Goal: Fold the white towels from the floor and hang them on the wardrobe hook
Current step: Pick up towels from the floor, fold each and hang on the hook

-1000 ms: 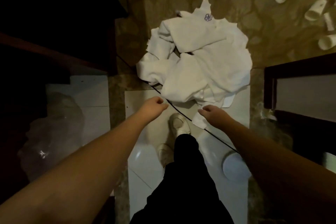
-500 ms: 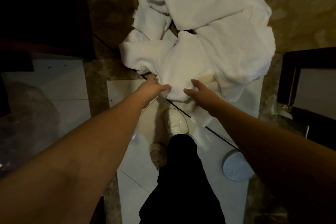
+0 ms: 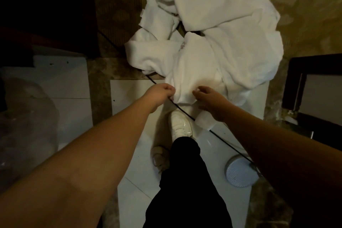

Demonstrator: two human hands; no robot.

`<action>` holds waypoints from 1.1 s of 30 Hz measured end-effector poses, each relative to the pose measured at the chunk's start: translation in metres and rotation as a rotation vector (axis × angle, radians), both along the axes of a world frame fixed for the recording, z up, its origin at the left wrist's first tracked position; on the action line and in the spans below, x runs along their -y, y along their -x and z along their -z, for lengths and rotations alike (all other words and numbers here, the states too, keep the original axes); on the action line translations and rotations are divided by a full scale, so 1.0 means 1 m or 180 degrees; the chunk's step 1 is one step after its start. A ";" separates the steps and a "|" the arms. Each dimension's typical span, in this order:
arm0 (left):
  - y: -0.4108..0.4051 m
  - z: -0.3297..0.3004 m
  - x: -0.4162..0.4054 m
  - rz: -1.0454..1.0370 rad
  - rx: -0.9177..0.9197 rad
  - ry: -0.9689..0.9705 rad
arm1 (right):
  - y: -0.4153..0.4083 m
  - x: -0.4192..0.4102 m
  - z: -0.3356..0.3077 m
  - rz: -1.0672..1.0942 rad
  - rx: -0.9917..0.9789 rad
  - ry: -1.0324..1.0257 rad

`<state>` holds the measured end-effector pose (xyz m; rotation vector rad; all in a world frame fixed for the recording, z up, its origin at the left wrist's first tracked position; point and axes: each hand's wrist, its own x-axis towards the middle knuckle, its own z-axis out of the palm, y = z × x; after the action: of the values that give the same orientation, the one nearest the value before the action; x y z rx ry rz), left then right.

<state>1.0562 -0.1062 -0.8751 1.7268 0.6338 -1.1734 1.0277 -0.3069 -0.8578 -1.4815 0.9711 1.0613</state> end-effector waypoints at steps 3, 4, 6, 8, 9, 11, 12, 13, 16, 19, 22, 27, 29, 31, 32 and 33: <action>0.011 -0.022 -0.002 -0.0180 0.0055 -0.0032 | 0.006 -0.005 -0.017 0.0309 -0.0230 -0.0216; 0.011 -0.030 -0.002 -0.0255 0.0059 -0.0024 | 0.006 -0.006 -0.024 0.0358 -0.0292 -0.0177; 0.009 -0.043 -0.002 -0.0279 -0.0031 0.0059 | 0.007 -0.007 -0.033 0.0475 -0.0420 -0.0073; 0.005 -0.049 0.001 -0.0136 -0.0082 0.0111 | 0.006 -0.007 -0.035 0.0571 -0.0473 -0.0020; 0.002 -0.049 0.004 -0.0039 -0.0035 0.0098 | 0.005 -0.007 -0.032 0.0595 -0.0450 -0.0025; 0.002 -0.042 0.011 0.0239 0.0146 -0.0077 | 0.005 -0.008 -0.022 0.0613 -0.0370 -0.0086; 0.003 -0.039 0.015 0.0424 0.0231 -0.0218 | 0.005 -0.009 -0.016 0.0657 -0.0324 -0.0121; 0.005 -0.038 0.019 0.0547 0.0297 -0.0324 | 0.007 -0.011 -0.012 0.0730 -0.0284 -0.0136; 0.020 -0.041 0.024 0.0329 0.0336 -0.0141 | 0.012 -0.011 -0.010 0.0762 -0.0169 -0.0091; 0.039 -0.063 0.017 -0.0053 0.0354 0.0159 | 0.021 -0.003 -0.028 0.0500 -0.0037 0.0026; 0.051 -0.103 0.008 -0.0196 0.0639 0.0205 | 0.034 0.005 -0.059 0.0475 0.0043 -0.0122; 0.061 -0.196 -0.004 0.0094 0.1284 -0.0074 | 0.054 -0.007 -0.134 0.0692 0.0046 -0.0531; 0.067 -0.237 -0.011 0.0067 0.1333 -0.0065 | 0.061 -0.017 -0.170 0.0714 0.0053 -0.0671; 0.075 -0.280 -0.019 0.0019 0.1390 -0.0083 | 0.071 -0.027 -0.209 0.0683 0.0112 -0.0827; 0.078 -0.301 -0.024 0.0048 0.1462 -0.0133 | 0.076 -0.033 -0.227 0.0683 0.0163 -0.0893; 0.081 -0.321 -0.029 0.0075 0.1537 -0.0193 | 0.081 -0.037 -0.246 0.0676 0.0229 -0.0950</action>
<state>0.9750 -0.0776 -0.5537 1.9790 0.3551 -0.7134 0.9463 -0.2697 -0.6123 -1.1383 0.8565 0.9458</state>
